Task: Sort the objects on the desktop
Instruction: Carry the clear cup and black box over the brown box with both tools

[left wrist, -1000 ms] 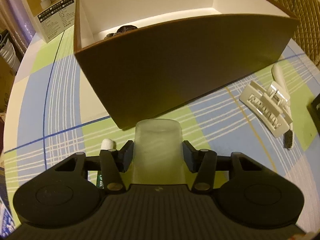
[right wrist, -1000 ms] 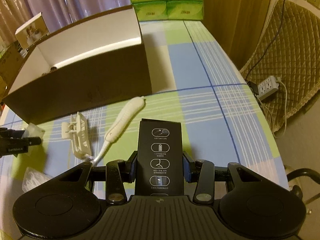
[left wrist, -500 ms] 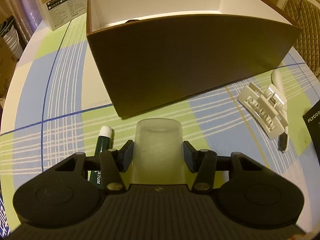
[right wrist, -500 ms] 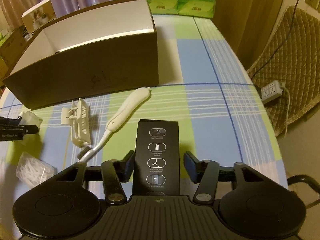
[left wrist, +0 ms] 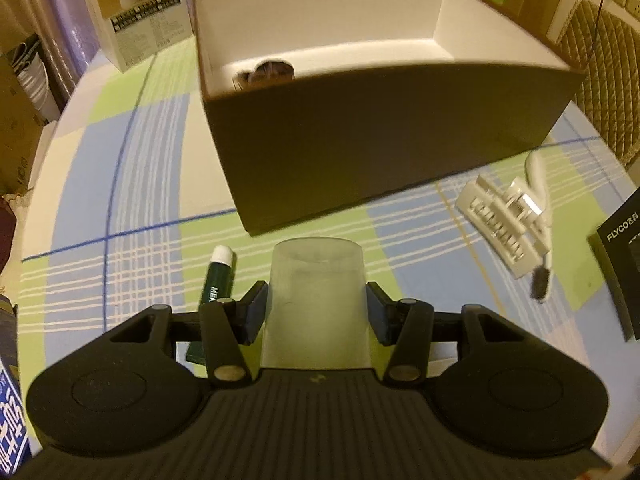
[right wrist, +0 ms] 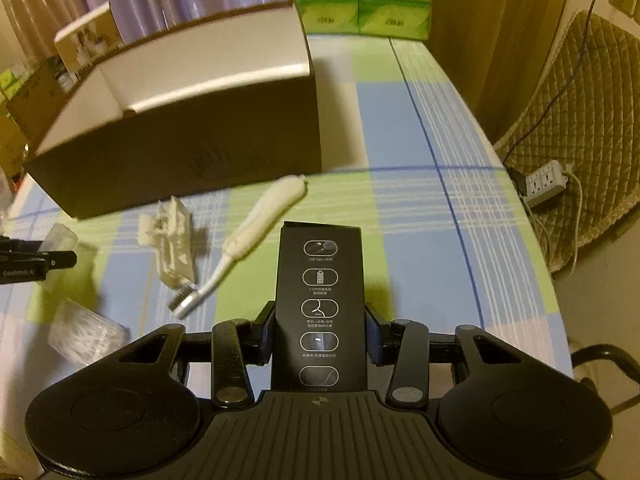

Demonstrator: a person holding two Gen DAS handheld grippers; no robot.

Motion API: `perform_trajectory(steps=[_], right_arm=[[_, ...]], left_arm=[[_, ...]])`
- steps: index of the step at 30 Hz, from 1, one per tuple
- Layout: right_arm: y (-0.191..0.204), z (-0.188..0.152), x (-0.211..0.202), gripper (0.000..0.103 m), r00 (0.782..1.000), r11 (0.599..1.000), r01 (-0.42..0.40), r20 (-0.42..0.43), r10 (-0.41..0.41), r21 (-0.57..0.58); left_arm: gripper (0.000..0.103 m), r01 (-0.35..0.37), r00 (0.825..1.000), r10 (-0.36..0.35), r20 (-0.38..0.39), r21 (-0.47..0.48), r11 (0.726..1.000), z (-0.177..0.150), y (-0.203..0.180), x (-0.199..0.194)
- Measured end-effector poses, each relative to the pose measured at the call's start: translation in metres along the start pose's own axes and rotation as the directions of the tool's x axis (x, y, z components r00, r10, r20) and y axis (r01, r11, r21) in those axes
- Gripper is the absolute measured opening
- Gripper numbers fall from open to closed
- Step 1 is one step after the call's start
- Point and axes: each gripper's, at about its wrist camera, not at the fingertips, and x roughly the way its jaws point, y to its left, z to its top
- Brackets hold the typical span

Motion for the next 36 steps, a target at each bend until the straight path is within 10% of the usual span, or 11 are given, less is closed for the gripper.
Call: perform_trajectory(steps=[23,36], right_arm=[[0.047,0.166,-0.067,0.04,0.922,0.977,-0.165,0.329,0.202,-0.136],[0.06,0.223,0.031,0.04,0.968,0.991,-0.066,0.231,0.092,-0.117]], left_arm=[[0.047,0.024,0.955,0.007,0.296,-0.102,0.994,0.121,0.013,-0.079],[0.047,-0.056,0.992,0.072,0.1,-0.156,0.986,0.166,0.01,0.011]])
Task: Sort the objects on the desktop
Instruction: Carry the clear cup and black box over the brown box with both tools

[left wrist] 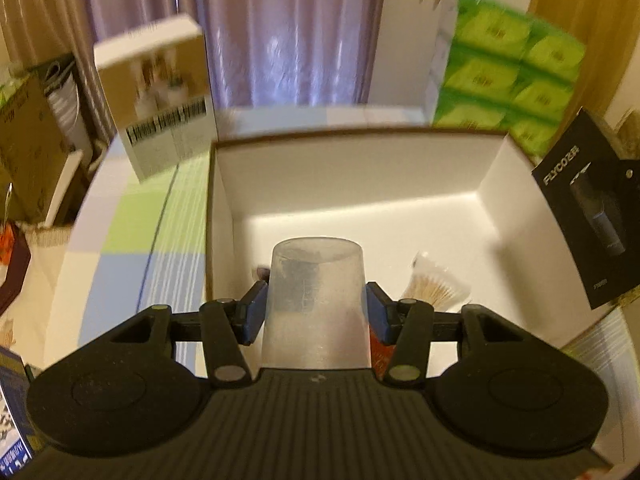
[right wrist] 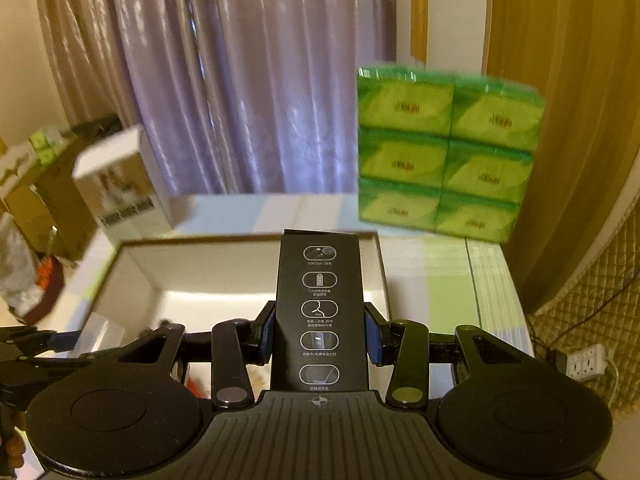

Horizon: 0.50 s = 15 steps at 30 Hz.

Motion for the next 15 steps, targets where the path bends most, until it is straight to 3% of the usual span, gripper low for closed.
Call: perform_trajectory(steps=[6,10,15], right_arm=[[-0.01,-0.008,0.034,0.04,0.997,1.0,0.017,-0.076,-0.016,0.015],[-0.013,-0.011,0.049,0.04,0.993,1.0,0.026,-0.112,-0.026,0.004],[-0.013,-0.017,0.064,0.04,0.988,0.999,0.034,-0.147,-0.036,-0.017]], left_arm=[[0.047,-0.026,0.995,0.027,-0.092,0.01,1.0,-0.008,-0.003,0.033],[0.047,-0.083,0.992,0.091,-0.093,0.083,0.993,-0.01,-0.013,0.041],[0.048,-0.088,0.991,0.097,-0.096,0.089,0.992,-0.007,-0.017,0.044]])
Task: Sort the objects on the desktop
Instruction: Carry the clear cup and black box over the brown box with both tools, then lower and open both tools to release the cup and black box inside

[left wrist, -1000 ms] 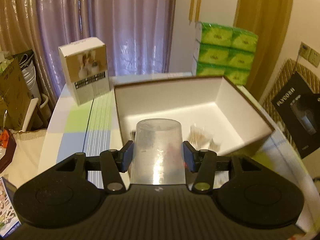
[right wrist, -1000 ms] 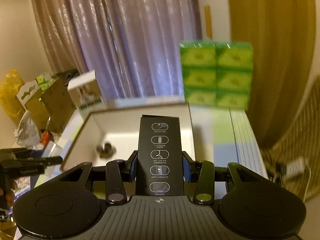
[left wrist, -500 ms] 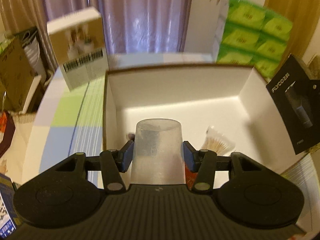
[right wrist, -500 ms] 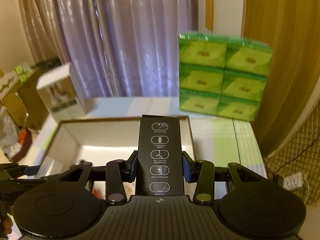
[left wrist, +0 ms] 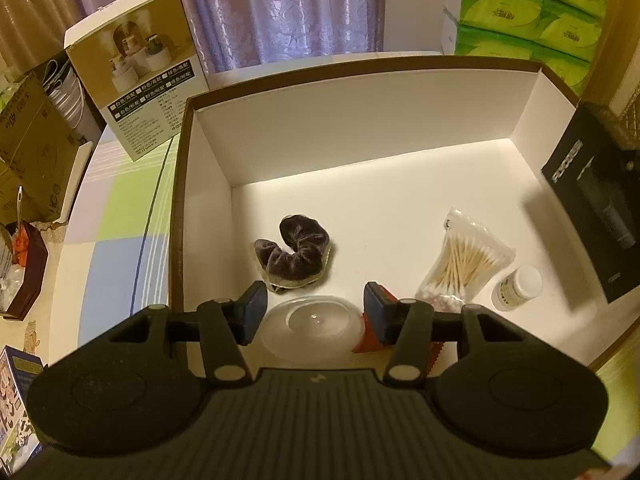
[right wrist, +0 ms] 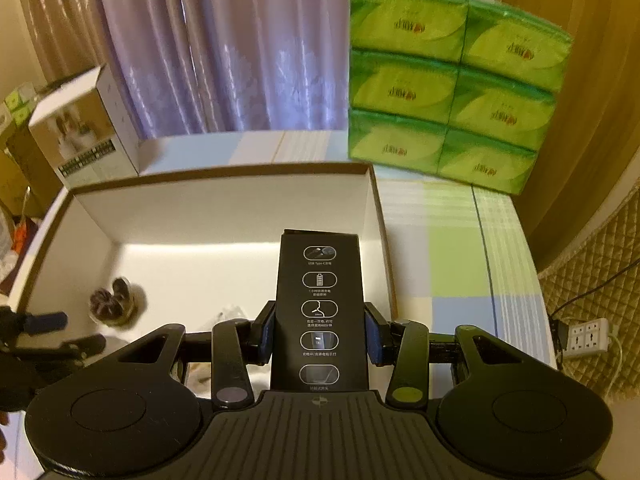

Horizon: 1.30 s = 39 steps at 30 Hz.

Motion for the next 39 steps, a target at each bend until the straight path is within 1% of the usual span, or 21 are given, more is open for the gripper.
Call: perform_trajectory(steps=[3,5,9,14,17,18,19,21,22,25,31,36,39], right_arm=[[0.001,-0.003,0.007,0.04,1.0,1.0,0.007,-0.018,-0.008,-0.013],[0.001,-0.004,0.011,0.04,1.0,1.0,0.015,-0.026,-0.015,-0.018],[0.001,-0.007,0.015,0.04,0.999,0.999,0.027,-0.036,-0.028,-0.025],[0.003,-0.01,0.02,0.041,0.997,0.996,0.055,-0.044,-0.058,-0.066],[0.004,-0.01,0.019,0.042,0.998,0.994,0.053,-0.028,-0.056,-0.092],[0.004,-0.01,0.018,0.045,0.998,0.993,0.05,-0.024,-0.053,-0.105],[0.005,-0.011,0.016,0.051,0.999,0.992,0.048,-0.02,-0.05,-0.113],[0.005,-0.011,0.012,0.059,0.999,0.992,0.04,-0.016,-0.043,-0.123],[0.004,-0.012,0.01,0.061,0.999,0.992,0.031,-0.012,-0.033,-0.122],[0.003,-0.014,0.008,0.063,1.0,0.994,0.015,-0.021,-0.017,-0.104],[0.006,-0.02,0.002,0.07,1.0,0.995,-0.001,-0.027,-0.002,-0.104],[0.011,-0.024,-0.005,0.075,1.0,0.995,-0.017,-0.021,0.015,-0.1],[0.014,-0.026,-0.014,0.08,1.0,0.995,-0.023,-0.011,0.022,-0.099]], left_arm=[[0.049,-0.022,1.0,0.021,0.004,0.035,0.999,-0.002,-0.005,0.002],[0.048,-0.03,1.0,0.029,0.006,0.037,0.999,-0.002,-0.005,0.004],[0.048,-0.008,1.0,0.008,0.005,0.014,1.0,0.001,-0.001,0.002],[0.048,0.005,1.0,-0.005,0.005,0.017,1.0,0.002,-0.003,0.0],[0.048,0.008,1.0,-0.008,0.008,0.02,1.0,0.001,-0.004,-0.002],[0.048,0.011,1.0,-0.011,0.009,0.02,1.0,0.001,-0.005,-0.002],[0.048,0.012,1.0,-0.012,0.011,0.02,1.0,0.001,-0.005,-0.003],[0.048,0.016,1.0,-0.016,0.017,0.02,1.0,0.0,-0.004,-0.006],[0.048,0.02,1.0,-0.02,0.017,0.018,1.0,0.0,-0.004,-0.007],[0.049,0.026,0.999,-0.026,0.02,0.013,1.0,-0.001,-0.002,-0.01],[0.051,0.036,0.999,-0.036,0.033,0.005,0.999,-0.002,0.0,-0.02],[0.051,0.046,0.998,-0.046,0.048,0.001,0.999,-0.004,0.001,-0.03],[0.054,0.052,0.997,-0.052,0.062,-0.004,0.999,-0.006,0.003,-0.04]])
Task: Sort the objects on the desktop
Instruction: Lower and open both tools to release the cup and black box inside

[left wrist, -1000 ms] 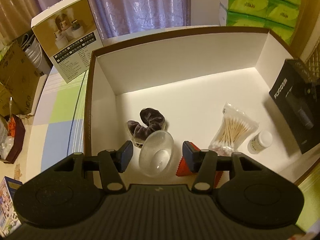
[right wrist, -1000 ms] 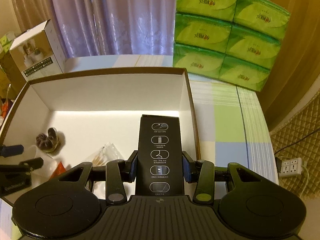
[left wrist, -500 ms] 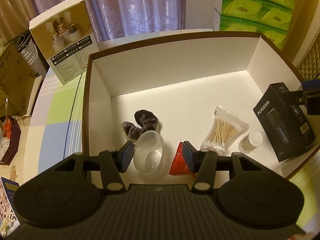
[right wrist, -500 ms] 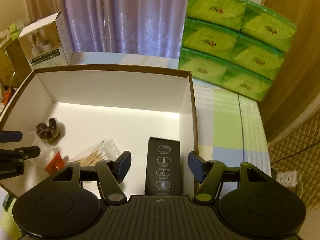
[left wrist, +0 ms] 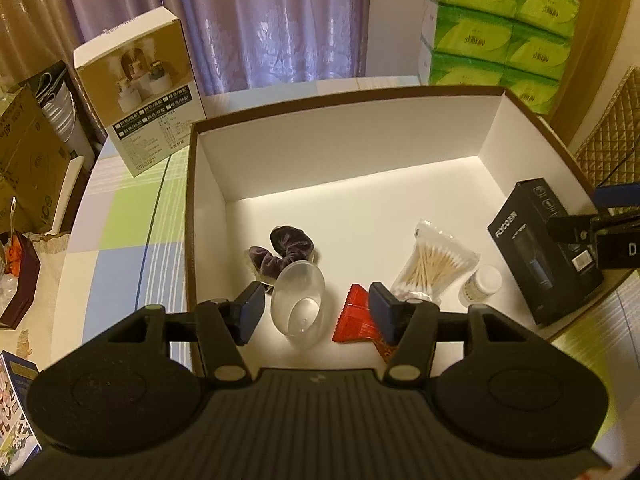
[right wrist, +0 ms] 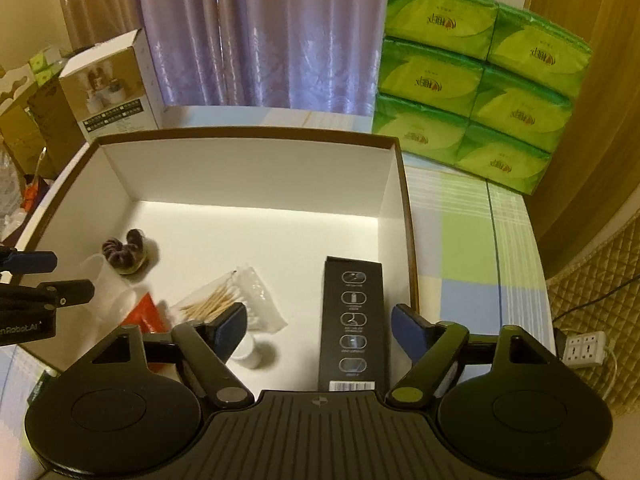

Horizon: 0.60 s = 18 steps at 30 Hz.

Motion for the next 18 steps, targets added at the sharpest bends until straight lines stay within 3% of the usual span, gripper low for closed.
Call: perform_trajectory(steps=[18], right_arm=[[0.02,-0.029,-0.062,0.091,0.997,0.998,-0.039,0.064,0.037,0.041]], left_arm=[[0.062,0.023,0.998,-0.02,0.051,-0.046,0.999,-0.031,0.002,-0.065]])
